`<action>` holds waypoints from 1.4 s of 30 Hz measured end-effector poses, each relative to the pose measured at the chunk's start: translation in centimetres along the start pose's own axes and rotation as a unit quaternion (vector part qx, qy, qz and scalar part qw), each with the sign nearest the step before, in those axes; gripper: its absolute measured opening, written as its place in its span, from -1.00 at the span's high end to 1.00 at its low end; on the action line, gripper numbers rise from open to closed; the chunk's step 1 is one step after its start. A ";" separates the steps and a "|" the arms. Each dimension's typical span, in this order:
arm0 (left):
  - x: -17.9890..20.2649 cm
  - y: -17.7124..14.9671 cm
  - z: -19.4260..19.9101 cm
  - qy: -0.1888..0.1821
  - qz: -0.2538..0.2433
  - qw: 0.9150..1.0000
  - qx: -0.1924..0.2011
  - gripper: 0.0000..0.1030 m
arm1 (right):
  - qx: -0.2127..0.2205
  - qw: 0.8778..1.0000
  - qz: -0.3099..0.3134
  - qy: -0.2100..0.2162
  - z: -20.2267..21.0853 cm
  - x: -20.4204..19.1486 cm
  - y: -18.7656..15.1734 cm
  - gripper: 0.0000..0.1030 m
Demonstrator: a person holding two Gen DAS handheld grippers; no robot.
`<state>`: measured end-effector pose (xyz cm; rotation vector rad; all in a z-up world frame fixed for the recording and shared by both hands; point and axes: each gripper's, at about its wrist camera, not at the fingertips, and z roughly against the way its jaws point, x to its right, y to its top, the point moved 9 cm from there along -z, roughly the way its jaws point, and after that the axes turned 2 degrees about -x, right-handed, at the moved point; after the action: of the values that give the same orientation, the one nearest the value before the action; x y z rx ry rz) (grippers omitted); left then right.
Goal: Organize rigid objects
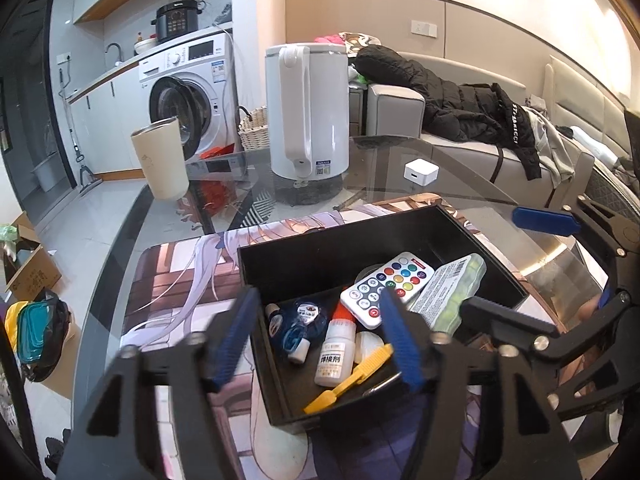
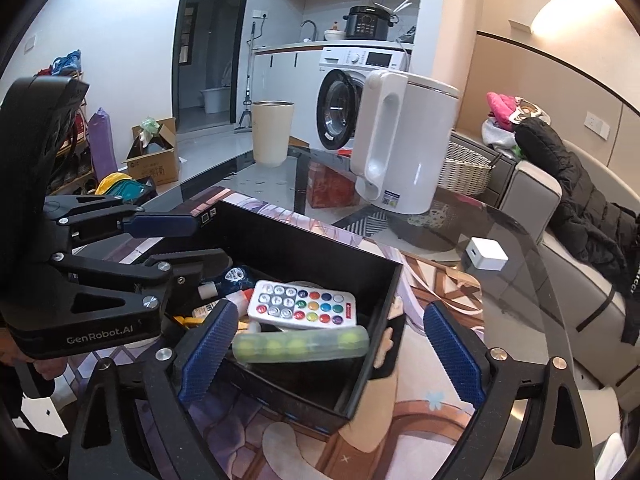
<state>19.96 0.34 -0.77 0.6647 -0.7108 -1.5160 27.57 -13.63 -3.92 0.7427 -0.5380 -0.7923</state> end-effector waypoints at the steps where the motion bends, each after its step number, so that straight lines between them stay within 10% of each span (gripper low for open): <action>1: 0.0 0.0 0.2 0.004 0.003 1.000 0.001 -0.53 | 0.001 1.000 -0.006 -0.004 0.3 0.4 -0.2 -0.93; 7: -0.7 -0.5 1.8 0.035 0.023 0.999 0.020 -1.00 | 0.011 0.999 -0.036 -0.003 2.0 1.5 -1.1 -0.98; 22: -1.0 -2.2 3.1 0.074 0.036 0.995 0.057 -1.00 | 0.096 0.995 -0.042 0.008 4.8 0.3 -1.8 -0.98; 42: -3.1 -2.4 2.1 0.080 0.060 0.991 0.084 -1.00 | 0.106 0.993 -0.056 0.016 2.7 -0.4 -1.2 -0.98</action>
<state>17.03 3.63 -1.25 0.8446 -0.7473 -1.2866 24.96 -14.90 -3.25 0.9859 -0.5612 -0.8332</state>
